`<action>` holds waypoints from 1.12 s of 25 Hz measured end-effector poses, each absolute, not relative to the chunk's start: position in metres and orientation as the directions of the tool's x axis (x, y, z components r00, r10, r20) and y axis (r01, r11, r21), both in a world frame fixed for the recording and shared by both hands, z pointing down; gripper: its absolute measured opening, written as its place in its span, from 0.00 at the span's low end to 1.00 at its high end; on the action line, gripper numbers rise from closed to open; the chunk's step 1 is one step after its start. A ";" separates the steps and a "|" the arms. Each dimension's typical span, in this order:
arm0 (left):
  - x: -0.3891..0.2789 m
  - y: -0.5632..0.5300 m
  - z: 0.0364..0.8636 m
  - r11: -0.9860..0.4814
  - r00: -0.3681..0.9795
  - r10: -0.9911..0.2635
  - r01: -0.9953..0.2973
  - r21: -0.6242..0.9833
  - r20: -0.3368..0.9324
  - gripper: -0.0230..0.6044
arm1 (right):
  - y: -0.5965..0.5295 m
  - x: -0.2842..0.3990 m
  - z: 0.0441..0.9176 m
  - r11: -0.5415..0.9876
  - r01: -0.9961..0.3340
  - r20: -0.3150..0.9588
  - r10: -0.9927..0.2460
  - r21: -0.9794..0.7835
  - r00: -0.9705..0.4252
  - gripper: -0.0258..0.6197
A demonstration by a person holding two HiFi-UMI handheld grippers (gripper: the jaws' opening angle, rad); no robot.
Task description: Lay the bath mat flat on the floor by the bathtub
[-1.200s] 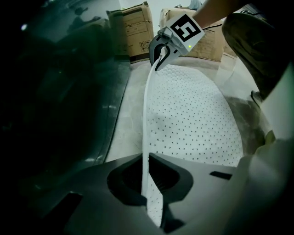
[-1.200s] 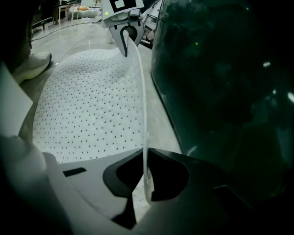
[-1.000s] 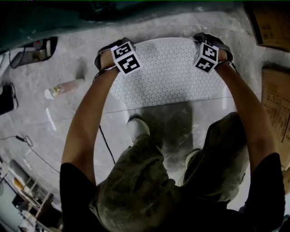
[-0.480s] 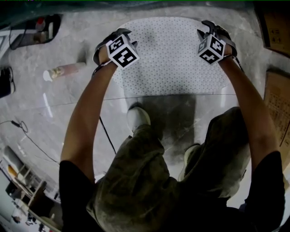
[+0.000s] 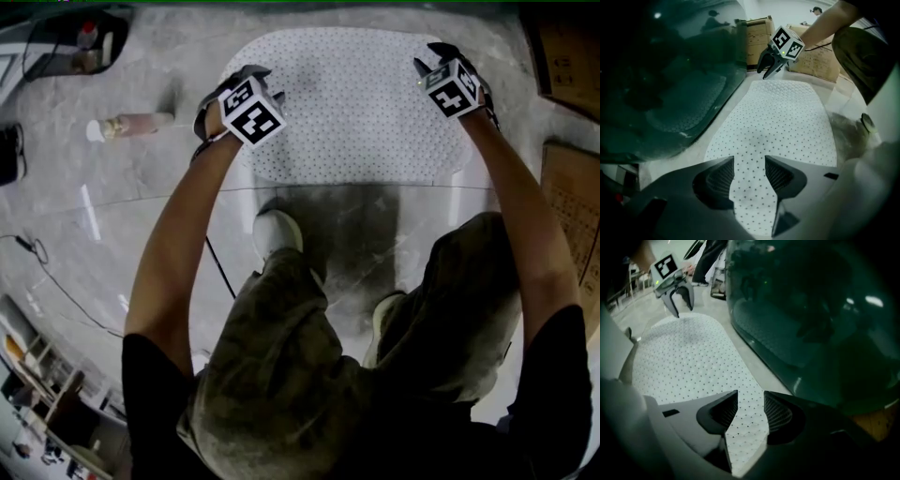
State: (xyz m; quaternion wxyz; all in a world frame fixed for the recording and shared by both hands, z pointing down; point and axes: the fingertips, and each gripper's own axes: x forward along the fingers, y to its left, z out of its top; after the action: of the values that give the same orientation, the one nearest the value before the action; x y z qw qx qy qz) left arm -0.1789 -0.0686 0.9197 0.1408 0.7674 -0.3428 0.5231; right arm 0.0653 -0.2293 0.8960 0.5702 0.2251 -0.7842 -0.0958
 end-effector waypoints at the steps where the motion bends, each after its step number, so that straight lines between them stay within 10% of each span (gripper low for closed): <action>1: -0.178 -0.065 0.917 -0.702 0.236 -0.395 -0.700 -0.126 0.888 0.37 | -0.232 0.069 0.889 0.877 -0.301 0.849 -0.454 0.374 -0.271 0.33; 15: -0.189 0.021 0.945 -0.351 0.296 -0.543 -0.930 0.107 0.786 0.38 | -0.184 0.223 0.927 0.687 -0.724 0.875 -0.311 -0.062 -0.371 0.41; 23: -0.108 0.008 0.954 -0.366 0.408 -0.532 -0.901 0.232 0.742 0.38 | -0.164 0.232 0.952 0.673 -0.729 0.894 -0.244 -0.123 -0.375 0.44; 28: -0.033 -0.003 0.926 -0.439 0.551 -0.527 -0.828 0.348 0.647 0.38 | -0.151 0.214 0.946 0.807 -0.589 0.906 -0.275 0.035 -0.323 0.23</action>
State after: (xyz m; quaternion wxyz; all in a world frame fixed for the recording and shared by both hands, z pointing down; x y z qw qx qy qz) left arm -0.0333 -0.0030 0.9258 0.3292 0.8168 -0.4150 0.2285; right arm 0.2143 -0.1512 0.9460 0.5154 0.2703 -0.7988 0.1524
